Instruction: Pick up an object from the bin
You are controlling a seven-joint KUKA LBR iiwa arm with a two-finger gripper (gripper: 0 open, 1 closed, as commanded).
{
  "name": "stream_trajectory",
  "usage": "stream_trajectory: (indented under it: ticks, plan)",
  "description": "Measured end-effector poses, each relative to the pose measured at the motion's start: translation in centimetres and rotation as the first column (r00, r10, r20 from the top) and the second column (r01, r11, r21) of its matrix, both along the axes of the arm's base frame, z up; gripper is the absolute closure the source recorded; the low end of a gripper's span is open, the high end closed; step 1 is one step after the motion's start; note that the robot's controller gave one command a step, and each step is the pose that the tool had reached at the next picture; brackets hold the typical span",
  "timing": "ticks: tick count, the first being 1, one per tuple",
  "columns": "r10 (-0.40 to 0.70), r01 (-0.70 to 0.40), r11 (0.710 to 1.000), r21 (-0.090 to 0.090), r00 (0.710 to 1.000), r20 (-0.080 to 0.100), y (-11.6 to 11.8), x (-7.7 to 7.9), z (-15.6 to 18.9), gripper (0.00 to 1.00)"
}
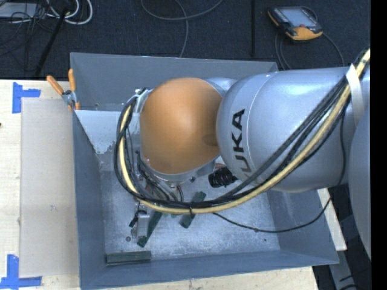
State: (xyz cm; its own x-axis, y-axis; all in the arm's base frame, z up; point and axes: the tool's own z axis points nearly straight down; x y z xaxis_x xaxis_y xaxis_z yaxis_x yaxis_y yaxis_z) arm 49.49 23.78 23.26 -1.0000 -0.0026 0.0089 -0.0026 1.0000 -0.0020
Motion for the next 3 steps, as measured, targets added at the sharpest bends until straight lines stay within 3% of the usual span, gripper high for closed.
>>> stream_trajectory:
  ticks: [1,2,3]
  plan:
    - [-0.004,0.004,1.0,0.002,1.0,0.008,-0.1,0.2,0.4,0.0]
    - [0.072,-0.072,0.997,0.003,0.997,0.01,-1.9,-0.1,-0.1,0.0]
    - [0.307,-0.307,0.952,0.003,0.952,0.011,-8.1,4.6,-1.7,0.0]
